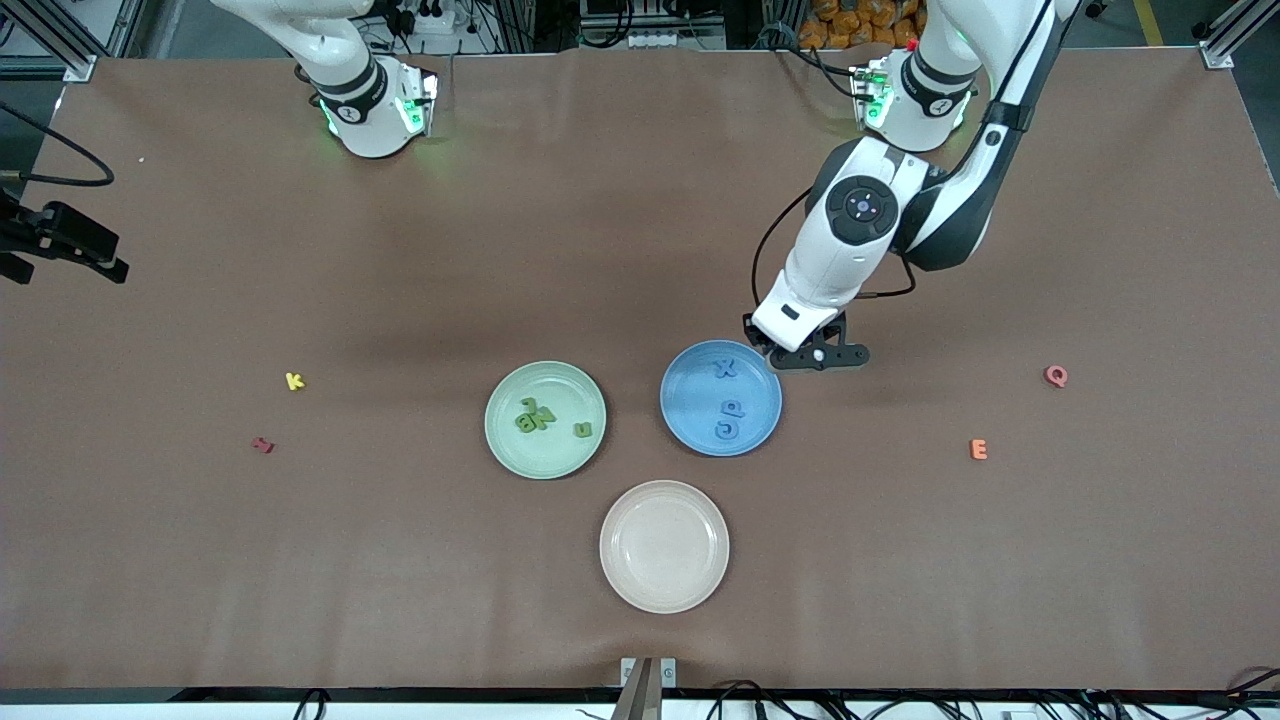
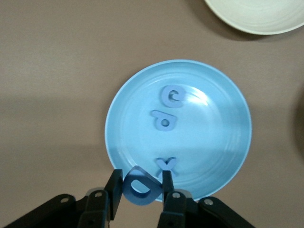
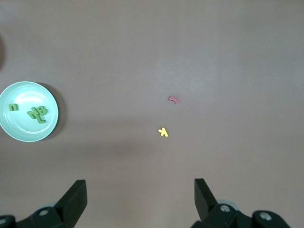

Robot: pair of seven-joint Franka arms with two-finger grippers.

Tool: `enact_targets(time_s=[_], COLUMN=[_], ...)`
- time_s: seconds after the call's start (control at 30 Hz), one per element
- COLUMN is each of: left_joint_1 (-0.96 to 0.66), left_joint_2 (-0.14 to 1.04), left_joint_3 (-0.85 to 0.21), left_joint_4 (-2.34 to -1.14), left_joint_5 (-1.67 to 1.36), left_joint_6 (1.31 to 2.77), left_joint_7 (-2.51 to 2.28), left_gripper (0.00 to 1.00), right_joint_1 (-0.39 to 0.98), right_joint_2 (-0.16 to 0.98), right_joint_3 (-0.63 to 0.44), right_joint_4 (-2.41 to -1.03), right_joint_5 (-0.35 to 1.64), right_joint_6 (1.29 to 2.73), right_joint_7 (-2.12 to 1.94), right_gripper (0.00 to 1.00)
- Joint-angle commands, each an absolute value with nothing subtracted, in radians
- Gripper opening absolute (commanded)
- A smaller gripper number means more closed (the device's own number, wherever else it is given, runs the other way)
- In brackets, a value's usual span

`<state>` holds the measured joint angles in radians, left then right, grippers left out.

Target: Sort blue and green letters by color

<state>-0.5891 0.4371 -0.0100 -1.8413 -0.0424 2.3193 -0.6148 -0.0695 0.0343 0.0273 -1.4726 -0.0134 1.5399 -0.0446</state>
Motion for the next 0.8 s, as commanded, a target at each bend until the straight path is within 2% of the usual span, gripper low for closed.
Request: enact_targets(time_s=[0.0,0.3,0.77], left_joint_1=[-0.611,-0.609,-0.607], left_joint_2=[0.486,0.543,0.607], left_joint_3=[0.003,0.005,0.015], left_joint_4=[-1.763,-1.701,-1.671], left_joint_5=[-0.057,-0.051,-0.046], left_joint_6=[2.296,2.296,2.319], left_joint_7=[-0.637,-0.632,-0.62], left_gripper=[0.0,0.0,0.0], right_joint_1=[-0.078,-0.077,-0.078], right_joint_2=[0.021,0.021,0.021], right_joint_3=[0.037,0.037,0.037], right_joint_4=[-1.48,-1.48,-1.48], right_joint_5=[-0.025,-0.025,-0.025], right_joint_6=[1.534,1.534,1.534], right_joint_7=[-0.034,-0.034,-0.034], right_gripper=[1.0,1.0,1.0])
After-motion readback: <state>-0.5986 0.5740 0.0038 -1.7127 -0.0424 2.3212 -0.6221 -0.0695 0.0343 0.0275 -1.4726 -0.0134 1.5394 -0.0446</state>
